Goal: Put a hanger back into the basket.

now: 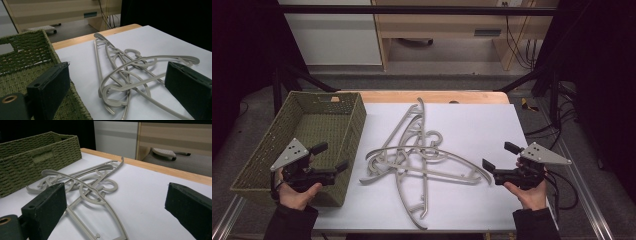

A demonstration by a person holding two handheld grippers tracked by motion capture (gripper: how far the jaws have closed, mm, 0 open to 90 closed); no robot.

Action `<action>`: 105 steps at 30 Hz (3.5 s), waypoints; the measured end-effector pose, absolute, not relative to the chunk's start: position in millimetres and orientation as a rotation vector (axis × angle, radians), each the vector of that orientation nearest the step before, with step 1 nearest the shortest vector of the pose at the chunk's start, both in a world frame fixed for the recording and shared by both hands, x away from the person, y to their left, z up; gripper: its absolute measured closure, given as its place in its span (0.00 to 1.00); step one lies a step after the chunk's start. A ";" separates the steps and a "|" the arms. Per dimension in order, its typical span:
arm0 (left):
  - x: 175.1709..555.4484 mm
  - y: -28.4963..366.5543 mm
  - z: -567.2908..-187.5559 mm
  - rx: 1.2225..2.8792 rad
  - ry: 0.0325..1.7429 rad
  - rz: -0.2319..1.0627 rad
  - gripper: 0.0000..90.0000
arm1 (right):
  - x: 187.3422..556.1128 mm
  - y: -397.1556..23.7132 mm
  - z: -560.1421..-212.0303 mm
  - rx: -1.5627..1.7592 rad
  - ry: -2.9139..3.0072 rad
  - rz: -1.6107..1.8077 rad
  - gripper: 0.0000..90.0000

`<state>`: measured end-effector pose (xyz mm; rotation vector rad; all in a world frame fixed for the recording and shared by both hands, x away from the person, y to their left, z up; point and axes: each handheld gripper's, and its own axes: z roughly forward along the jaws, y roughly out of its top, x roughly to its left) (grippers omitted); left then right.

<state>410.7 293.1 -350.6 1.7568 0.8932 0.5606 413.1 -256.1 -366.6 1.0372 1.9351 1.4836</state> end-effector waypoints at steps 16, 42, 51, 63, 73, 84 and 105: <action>411.7 289.7 -350.8 1.791 0.880 0.553 0.06 | 419.9 -239.4 -365.4 0.987 2.055 1.365 0.10; 413.1 290.7 -351.6 1.829 0.876 0.549 0.06 | 503.0 -163.4 -369.6 0.923 2.392 1.059 0.18; 414.1 291.2 -352.5 1.833 0.877 0.545 0.06 | 530.4 -149.3 -388.9 0.956 2.462 0.988 0.21; 414.7 292.1 -352.7 1.836 0.877 0.542 0.06 | 553.9 -134.6 -412.6 0.986 2.541 0.907 0.32; 414.1 292.5 -351.2 1.837 0.872 0.549 0.06 | 566.5 -127.8 -434.1 0.962 2.607 0.849 0.47; 414.3 290.8 -352.1 1.846 0.874 0.546 0.06 | 573.2 -121.7 -450.4 0.957 2.637 0.829 0.59; 414.5 287.1 -353.3 1.868 0.863 0.543 0.07 | 571.3 -125.3 -448.5 0.799 2.767 0.803 0.92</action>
